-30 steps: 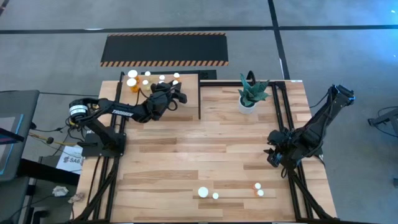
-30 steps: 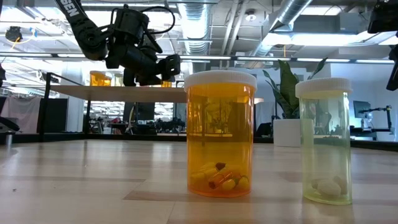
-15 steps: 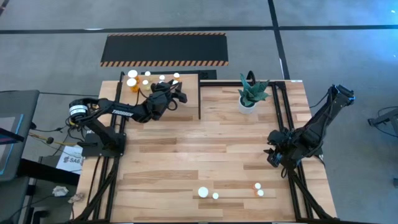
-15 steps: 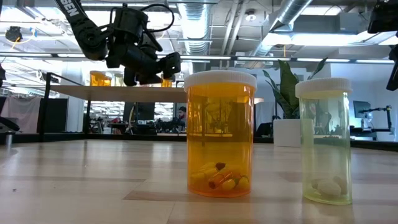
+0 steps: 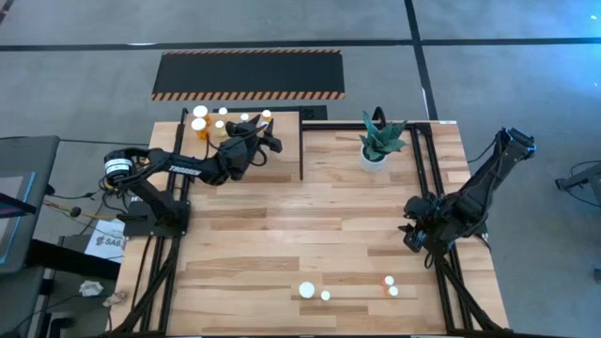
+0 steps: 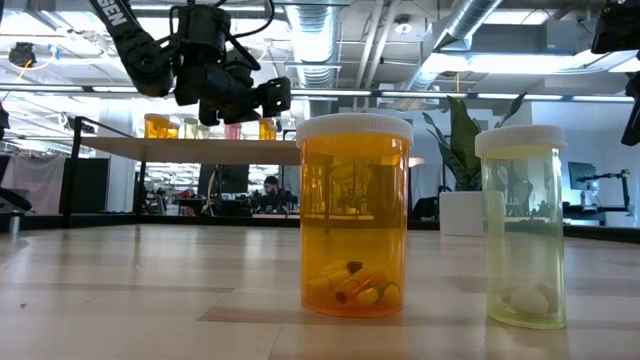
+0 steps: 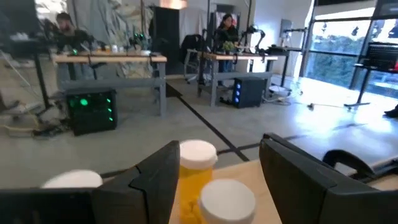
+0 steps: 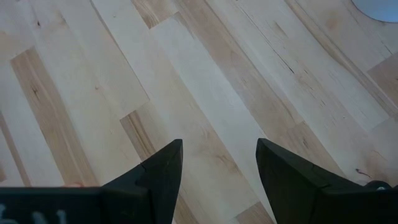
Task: Pick and place medicine bottles onto shelf by color
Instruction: Put the large orange pill bottle on the shelf aligned with the other large orange pill bottles
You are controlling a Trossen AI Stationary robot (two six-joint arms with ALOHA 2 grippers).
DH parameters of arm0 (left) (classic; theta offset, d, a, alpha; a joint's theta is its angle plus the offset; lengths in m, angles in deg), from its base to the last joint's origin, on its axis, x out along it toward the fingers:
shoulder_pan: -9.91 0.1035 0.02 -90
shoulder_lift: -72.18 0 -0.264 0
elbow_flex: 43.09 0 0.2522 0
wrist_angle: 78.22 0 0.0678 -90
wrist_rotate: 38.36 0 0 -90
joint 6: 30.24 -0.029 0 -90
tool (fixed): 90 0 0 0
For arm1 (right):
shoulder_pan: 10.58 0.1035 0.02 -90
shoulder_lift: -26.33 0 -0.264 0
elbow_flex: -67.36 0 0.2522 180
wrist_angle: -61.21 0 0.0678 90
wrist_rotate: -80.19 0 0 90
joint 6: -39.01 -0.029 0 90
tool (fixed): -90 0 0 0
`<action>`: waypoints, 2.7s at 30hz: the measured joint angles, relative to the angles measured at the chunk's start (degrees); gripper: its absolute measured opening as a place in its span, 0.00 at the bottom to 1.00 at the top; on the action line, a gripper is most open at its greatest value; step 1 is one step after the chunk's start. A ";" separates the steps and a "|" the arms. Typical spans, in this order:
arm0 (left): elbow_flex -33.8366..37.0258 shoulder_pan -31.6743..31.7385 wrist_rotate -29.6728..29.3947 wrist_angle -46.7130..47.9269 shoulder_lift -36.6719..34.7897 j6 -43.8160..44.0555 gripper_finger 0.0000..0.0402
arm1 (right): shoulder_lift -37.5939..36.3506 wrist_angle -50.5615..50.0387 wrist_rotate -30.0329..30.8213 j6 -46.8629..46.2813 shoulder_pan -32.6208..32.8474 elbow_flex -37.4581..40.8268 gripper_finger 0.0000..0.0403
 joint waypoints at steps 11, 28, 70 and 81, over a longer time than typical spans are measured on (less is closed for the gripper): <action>0.00 -2.21 1.67 -12.52 -2.92 -12.96 0.52 | -0.01 0.01 0.02 -0.01 -0.02 0.00 0.56; 0.00 -11.76 25.11 -3.75 -18.25 -16.24 0.52 | 0.00 0.01 0.00 0.00 0.00 -0.02 0.56; -16.41 -64.82 2.94 19.09 14.69 6.68 0.53 | -0.01 0.02 0.02 -0.01 0.00 -0.02 0.56; -16.41 -66.03 6.31 15.93 20.71 6.83 0.72 | -0.01 0.03 0.01 -0.01 -0.01 -0.02 0.56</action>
